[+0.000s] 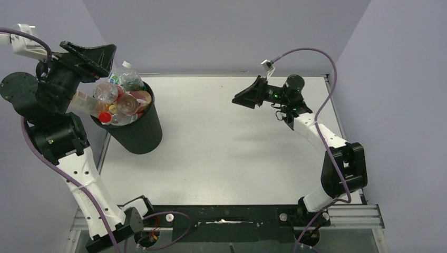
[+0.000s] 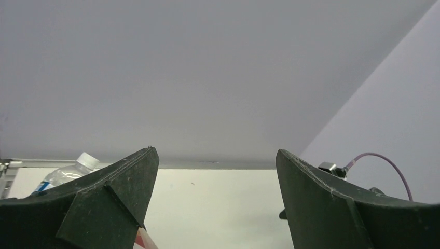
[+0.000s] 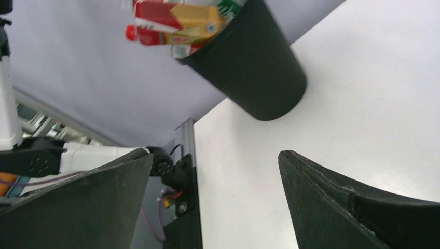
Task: Put the plastic bottles in the bin
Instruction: Place the plastic bottle in the trash bin, then reset both arms
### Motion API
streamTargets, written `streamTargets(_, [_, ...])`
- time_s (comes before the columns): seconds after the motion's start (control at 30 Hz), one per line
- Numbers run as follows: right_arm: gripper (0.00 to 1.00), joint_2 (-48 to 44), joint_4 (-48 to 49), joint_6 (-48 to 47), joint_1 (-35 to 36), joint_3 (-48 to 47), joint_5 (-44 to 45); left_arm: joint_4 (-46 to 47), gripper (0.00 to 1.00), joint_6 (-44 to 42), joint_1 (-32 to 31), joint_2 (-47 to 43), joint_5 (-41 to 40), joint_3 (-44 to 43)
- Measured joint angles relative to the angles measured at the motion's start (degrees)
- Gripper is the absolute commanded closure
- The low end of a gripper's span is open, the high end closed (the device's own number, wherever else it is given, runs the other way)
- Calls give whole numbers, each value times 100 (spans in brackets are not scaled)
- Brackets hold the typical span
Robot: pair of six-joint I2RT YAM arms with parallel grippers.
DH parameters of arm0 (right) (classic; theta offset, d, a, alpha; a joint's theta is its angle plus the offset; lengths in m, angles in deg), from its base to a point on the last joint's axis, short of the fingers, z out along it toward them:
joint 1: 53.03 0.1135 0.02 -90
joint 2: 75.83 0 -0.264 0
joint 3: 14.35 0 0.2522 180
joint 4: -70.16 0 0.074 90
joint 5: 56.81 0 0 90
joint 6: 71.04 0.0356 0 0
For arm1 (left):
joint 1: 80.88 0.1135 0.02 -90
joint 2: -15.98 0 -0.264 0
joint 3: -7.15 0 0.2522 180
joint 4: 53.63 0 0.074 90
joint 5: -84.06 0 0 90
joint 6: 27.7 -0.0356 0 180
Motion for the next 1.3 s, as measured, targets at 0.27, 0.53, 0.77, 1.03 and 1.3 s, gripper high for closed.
streamTargets(0.27, [2,-326,-874,-326,-501,59,452,225,15,341,-833,1047,114,-1117])
streamTargets(0.53, [2,-424,-1458,-452,-625,129,713,-629,15,-610,-3707,3187,-1429,-4356])
streamTargets(0.77, [2,-1163,-2629,-1049,-1742,214,1628,-356,15,-1637,-5807,3060,-3171,-1937])
streamTargets(1.03, [2,-1967,-3346,-1862,-2562,1060,3571,1008,15,-1878,-6553,2299,-4365,2245])
streamTargets(1.3, [2,-1989,-3082,-2500,-2612,2260,4955,2448,6,-2041,-6363,1386,-4911,4885])
